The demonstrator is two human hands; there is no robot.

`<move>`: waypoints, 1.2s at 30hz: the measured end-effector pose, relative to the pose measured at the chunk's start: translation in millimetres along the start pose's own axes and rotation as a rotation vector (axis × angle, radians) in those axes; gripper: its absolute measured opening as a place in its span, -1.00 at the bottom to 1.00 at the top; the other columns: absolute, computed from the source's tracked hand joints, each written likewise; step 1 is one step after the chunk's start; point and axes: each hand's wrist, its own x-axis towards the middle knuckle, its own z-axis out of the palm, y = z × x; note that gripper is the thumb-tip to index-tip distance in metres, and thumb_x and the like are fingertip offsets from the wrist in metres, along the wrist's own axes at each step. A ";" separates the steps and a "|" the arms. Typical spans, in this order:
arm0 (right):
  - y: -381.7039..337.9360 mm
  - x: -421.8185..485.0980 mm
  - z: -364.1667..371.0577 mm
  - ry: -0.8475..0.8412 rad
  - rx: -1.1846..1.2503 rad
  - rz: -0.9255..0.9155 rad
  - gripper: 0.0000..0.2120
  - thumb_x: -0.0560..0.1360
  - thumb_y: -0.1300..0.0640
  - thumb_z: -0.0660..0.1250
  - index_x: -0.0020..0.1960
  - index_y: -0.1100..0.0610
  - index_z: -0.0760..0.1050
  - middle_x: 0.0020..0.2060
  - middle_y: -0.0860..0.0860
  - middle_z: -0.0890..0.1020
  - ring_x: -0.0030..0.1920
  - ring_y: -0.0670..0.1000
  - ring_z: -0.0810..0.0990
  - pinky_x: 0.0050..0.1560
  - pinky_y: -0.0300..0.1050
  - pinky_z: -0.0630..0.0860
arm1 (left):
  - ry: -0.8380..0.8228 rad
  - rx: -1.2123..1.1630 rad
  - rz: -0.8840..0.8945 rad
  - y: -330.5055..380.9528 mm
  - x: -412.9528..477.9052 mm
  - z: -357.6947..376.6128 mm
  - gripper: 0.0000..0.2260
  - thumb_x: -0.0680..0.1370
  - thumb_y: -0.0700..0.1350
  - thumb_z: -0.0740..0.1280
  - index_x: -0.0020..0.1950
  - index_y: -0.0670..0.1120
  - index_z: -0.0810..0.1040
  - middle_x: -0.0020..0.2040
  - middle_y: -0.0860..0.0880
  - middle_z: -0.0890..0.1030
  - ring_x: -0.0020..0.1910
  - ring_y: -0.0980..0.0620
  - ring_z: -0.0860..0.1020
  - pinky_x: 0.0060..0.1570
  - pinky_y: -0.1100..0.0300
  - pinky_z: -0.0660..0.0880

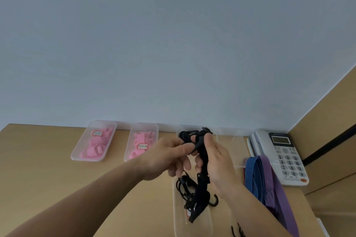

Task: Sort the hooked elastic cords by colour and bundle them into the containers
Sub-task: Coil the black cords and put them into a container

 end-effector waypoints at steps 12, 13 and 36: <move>8.6 -9.0 -3.9 0.046 -0.215 0.116 -0.39 0.64 -0.18 -0.03 -0.10 0.28 0.57 -0.40 0.07 0.64 -0.44 -0.04 0.54 -0.39 -0.23 0.49 | 0.405 0.899 0.344 -9.7 -2.1 17.4 -0.83 0.60 -0.01 0.29 -0.12 -0.06 0.46 -0.35 0.04 0.53 -0.41 0.06 0.47 -0.39 0.20 0.36; 8.8 -10.5 -3.6 0.042 -0.199 0.135 -0.38 0.64 -0.18 -0.03 -0.10 0.28 0.58 -0.41 0.07 0.64 -0.43 -0.03 0.53 -0.38 -0.21 0.48 | 0.422 0.962 0.394 -12.9 -0.6 15.5 -0.82 0.61 0.00 0.27 -0.10 -0.08 0.48 -0.36 0.04 0.50 -0.41 0.04 0.45 -0.42 0.18 0.32; -4.2 -33.3 -14.7 -0.100 0.198 -0.011 -0.51 0.50 -0.22 0.18 -0.07 0.18 0.64 -0.30 0.17 0.59 -0.35 0.10 0.49 -0.39 -0.07 0.42 | -0.016 0.162 0.192 9.6 -26.2 18.6 -0.72 0.61 -0.04 0.31 -0.05 -0.27 0.49 -0.32 -0.08 0.62 -0.45 0.00 0.50 -0.44 0.22 0.37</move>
